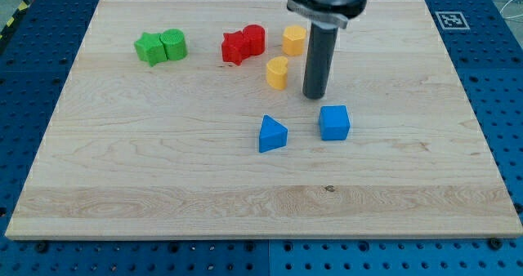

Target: Slide the yellow heart slightly up

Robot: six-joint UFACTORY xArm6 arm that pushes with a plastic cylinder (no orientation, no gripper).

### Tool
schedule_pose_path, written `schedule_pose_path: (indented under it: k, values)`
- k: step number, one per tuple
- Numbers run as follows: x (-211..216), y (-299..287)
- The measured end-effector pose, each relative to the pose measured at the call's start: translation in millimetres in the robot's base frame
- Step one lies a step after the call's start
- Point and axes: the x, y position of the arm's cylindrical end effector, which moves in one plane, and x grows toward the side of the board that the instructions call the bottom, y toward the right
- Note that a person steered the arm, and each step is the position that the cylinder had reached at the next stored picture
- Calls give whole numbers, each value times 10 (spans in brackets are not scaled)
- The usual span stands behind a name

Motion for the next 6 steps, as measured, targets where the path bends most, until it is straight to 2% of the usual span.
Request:
schedule_pose_path:
  k: [1, 2, 4, 6]
  values:
    - [218, -38]
    - [235, -166]
    - [129, -408]
    - [-178, -430]
